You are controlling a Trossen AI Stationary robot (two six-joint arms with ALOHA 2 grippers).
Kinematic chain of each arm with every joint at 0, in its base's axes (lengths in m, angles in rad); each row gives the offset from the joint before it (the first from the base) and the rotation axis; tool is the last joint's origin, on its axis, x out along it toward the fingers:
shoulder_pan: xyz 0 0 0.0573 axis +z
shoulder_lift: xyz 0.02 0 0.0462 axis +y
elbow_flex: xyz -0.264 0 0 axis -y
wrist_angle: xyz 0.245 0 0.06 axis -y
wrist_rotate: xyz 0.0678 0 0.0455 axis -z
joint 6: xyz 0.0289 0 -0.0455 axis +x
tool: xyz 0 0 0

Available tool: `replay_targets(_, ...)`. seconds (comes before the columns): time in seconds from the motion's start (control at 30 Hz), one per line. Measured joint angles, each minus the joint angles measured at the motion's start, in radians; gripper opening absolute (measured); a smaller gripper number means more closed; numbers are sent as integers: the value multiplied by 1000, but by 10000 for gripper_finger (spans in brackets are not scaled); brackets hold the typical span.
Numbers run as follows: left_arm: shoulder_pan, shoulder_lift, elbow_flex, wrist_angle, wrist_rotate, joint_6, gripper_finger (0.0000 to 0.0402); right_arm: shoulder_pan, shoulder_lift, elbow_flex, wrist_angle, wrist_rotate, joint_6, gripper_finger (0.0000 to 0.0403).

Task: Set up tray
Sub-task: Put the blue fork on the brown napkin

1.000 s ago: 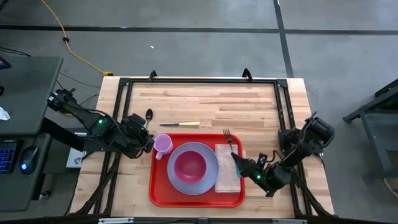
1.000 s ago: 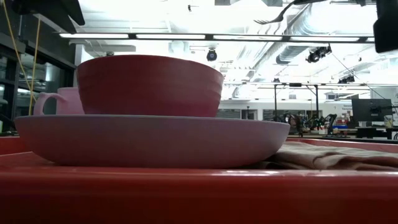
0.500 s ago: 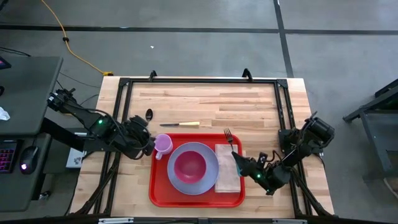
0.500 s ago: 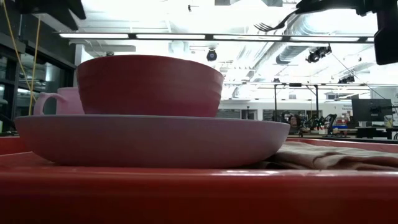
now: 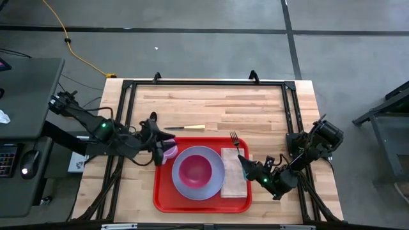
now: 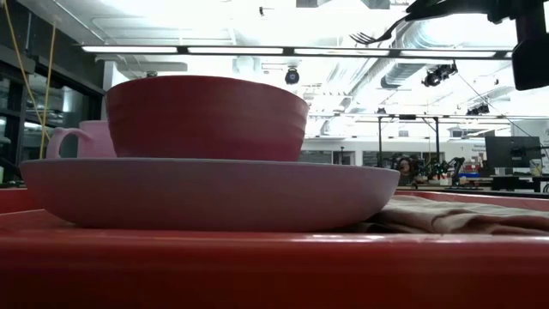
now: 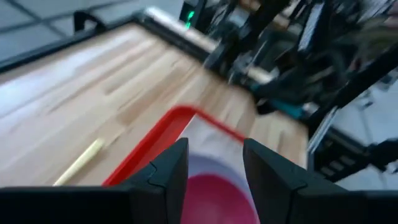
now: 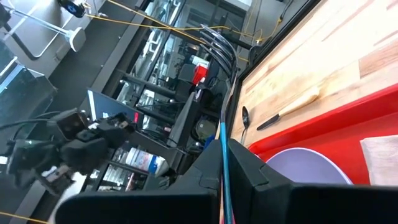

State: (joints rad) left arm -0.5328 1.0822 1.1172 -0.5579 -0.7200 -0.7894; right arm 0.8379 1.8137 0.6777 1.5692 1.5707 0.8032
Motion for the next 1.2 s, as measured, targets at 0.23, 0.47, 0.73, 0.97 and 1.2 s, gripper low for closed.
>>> replay_targets(0.23,129,70,0,176,242,62,184,0,0,0,0,0,-1,0)
replay_targets(0.47,216,223,0,425,507,63,184,0,0,-13,0,-1,-1,0)
replay_targets(0.73,275,360,1,626,600,-41,184,0,-1,-40,0,-23,29,0)
replay_targets(0.97,293,474,7,781,622,-132,184,-7,-2,-40,0,-74,54,0)
replay_targets(1.2,306,564,88,749,655,-155,184,-15,-3,-39,1,-123,86,0)
